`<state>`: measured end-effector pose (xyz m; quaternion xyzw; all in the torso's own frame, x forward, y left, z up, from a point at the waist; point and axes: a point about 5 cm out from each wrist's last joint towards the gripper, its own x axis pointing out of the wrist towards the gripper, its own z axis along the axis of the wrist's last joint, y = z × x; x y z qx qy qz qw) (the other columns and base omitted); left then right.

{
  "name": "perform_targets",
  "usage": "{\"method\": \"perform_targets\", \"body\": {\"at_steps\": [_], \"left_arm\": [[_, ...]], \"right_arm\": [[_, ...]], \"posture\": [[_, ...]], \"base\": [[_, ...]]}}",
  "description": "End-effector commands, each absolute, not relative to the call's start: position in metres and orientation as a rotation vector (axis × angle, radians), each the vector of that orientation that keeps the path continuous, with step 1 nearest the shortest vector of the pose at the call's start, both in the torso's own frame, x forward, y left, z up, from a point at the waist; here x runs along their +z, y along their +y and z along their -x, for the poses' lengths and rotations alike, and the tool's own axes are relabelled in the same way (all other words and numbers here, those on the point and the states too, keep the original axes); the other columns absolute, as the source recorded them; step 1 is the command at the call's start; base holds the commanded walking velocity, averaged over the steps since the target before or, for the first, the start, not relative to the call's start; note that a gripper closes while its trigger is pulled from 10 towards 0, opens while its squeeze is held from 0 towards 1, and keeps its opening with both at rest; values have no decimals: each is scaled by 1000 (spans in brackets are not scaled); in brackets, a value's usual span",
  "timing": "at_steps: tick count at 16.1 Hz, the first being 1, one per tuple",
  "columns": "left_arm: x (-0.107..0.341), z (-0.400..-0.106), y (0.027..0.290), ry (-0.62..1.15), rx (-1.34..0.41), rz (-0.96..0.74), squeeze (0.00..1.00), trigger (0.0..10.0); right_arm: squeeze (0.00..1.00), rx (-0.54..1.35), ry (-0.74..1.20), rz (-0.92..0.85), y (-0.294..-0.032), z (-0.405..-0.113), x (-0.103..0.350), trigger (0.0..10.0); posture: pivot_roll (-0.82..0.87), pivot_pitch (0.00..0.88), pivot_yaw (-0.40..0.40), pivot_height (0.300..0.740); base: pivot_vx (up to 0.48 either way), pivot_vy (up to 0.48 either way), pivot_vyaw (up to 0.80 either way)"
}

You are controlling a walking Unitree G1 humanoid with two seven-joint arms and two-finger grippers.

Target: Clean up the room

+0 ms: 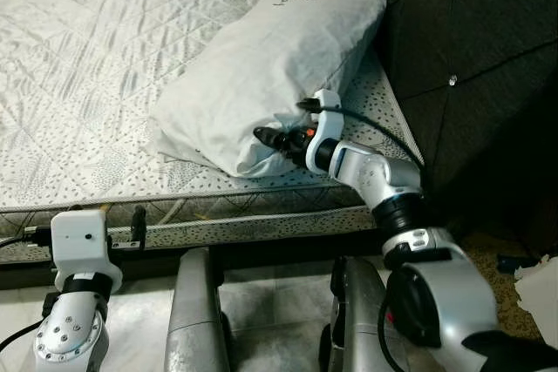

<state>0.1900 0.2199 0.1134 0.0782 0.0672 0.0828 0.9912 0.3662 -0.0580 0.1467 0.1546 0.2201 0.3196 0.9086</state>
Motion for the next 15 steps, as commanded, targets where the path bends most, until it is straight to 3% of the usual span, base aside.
{"method": "perform_targets", "body": {"at_steps": [1,4,7,8,15], "left_arm": [[109,-190,220,162,154,-156,0,10000],[109,-191,220,163,155,-155,0,10000],[109,-192,219,159,157,-151,0,10000],[110,-194,217,154,151,-139,0,10000],[109,-208,207,130,128,-89,0,10000]], "right_arm": [[0,654,427,-247,-52,-365,149,10000],[0,618,327,-14,-37,-354,140,10000],[0,581,299,41,-30,-347,131,10000],[0,546,299,30,-29,-346,127,0],[0,463,351,-128,-12,-346,121,0]], "posture": [[91,125,47,549],[93,111,41,549],[93,105,37,549],[92,100,34,549],[69,62,8,549]], "base": [[0,0,0],[0,0,0],[0,0,0],[0,0,0],[0,0,0]]}}
